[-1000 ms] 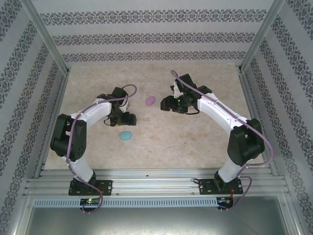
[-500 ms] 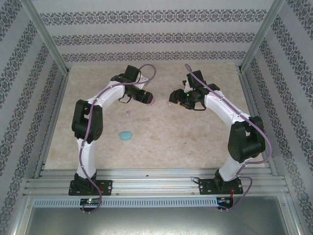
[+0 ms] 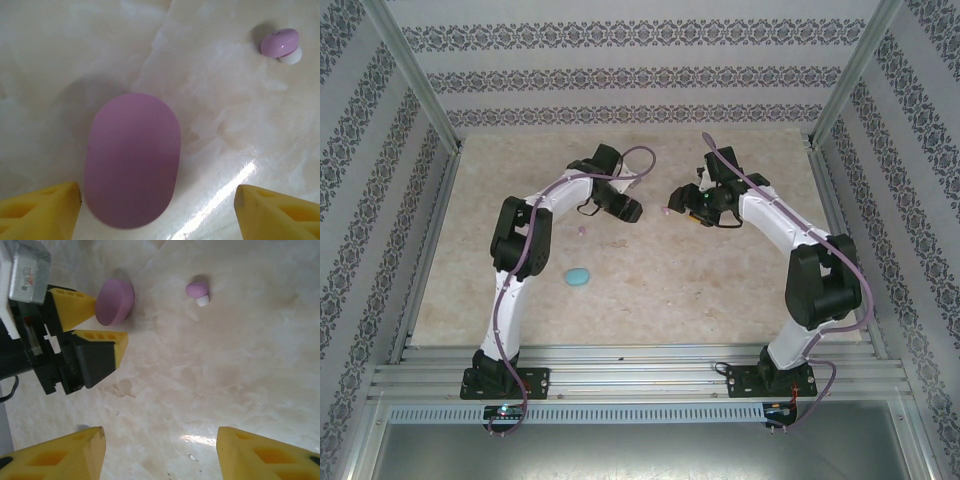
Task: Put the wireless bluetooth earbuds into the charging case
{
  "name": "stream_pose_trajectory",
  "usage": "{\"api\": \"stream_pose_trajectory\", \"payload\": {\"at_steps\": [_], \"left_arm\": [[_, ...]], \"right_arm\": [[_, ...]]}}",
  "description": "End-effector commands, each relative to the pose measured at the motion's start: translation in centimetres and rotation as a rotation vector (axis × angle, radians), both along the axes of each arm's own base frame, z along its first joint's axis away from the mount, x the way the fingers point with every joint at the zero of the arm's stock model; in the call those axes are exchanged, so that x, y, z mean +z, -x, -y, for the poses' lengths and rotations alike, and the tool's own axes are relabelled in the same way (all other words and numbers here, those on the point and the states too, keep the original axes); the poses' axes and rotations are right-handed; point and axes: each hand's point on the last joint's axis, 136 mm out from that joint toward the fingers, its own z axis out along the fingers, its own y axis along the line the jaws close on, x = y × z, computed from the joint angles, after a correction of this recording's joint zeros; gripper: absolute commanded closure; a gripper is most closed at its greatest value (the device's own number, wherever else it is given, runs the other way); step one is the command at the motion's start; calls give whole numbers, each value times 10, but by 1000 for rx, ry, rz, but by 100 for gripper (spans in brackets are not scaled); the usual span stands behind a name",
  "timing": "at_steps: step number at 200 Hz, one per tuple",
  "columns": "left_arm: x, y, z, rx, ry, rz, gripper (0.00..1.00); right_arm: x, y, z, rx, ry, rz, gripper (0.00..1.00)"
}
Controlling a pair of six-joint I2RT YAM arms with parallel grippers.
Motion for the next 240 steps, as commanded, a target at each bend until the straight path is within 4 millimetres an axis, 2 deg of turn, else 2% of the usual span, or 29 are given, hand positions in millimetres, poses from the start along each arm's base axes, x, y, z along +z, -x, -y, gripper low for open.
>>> {"api": "stream_pose_trajectory", "payload": {"at_steps": [1,28,53,84,101,127,170,190,212,240], "left_arm": [[-7,-4,8,-39,-6,9,23],[-14,-6,10,-47,-5,-2,32],[-14,1,12,-80,9,-18,43],[1,14,13,-110,50,20,53],[20,23,13,-123,87,63,58],[45,49,17,-162,170,91,65],[92,103,24,-246,358,116,69],[111,122,27,-261,443,119,71],[129,132,29,-256,506,129,72],[153,135,33,-253,580,150,72]], "right_arm": [[9,-4,1,13,-15,6,40],[11,-2,5,0,-40,2,40],[14,-1,9,-29,-86,3,40],[18,1,9,-43,-129,1,39],[23,2,5,-37,-155,0,40],[34,7,-7,-8,-204,4,40],[56,23,-42,86,-306,6,39],[61,33,-60,134,-345,-6,39],[67,44,-77,181,-381,-15,39],[70,56,-93,223,-395,-25,39]]}}
